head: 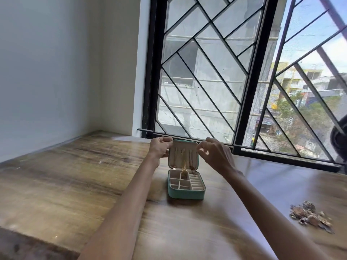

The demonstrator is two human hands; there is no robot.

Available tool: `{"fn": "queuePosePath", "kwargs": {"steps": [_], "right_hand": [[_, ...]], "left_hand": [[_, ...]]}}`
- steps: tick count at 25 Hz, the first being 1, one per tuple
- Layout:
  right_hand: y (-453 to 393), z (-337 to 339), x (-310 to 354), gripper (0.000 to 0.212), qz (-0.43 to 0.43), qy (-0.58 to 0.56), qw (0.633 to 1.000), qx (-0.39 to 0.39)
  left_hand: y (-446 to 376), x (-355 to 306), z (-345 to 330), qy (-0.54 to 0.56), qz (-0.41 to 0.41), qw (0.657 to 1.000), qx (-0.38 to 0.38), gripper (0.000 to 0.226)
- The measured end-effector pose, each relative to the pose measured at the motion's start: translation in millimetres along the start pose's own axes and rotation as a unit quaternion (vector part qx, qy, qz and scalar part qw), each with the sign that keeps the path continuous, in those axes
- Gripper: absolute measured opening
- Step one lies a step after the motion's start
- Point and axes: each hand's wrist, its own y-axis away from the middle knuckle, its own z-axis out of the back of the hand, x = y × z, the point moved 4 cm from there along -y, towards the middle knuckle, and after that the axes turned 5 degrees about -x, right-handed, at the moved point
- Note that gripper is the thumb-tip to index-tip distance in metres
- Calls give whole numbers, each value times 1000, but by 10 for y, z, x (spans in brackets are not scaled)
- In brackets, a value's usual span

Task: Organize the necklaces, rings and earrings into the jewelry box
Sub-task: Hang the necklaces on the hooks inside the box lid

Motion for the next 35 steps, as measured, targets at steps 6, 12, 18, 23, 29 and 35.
{"fn": "queuePosePath", "kwargs": {"steps": [6, 12, 18, 23, 29, 35], "right_hand": [[140, -145, 100, 23, -21, 62, 996, 64], [174, -121, 177, 18, -8, 48, 997, 61], [383, -366, -35, 39, -363, -239, 900, 22], [540, -501, 12, 54, -434, -314, 839, 97], [606, -453, 36, 59, -434, -309, 841, 96], [691, -326, 115, 54, -425, -316, 844, 90]], "left_hand": [[30, 35, -25, 1, -30, 1000, 2, 14], [-9, 83, -39, 0, -53, 999, 4, 18], [-4, 190, -10, 6, -44, 999, -6, 16], [82, 308, -36, -34, -27, 999, 2, 19], [410, 272, -115, -123, -36, 992, 22, 31], [690, 195, -130, -162, -54, 984, 50, 62]]}}
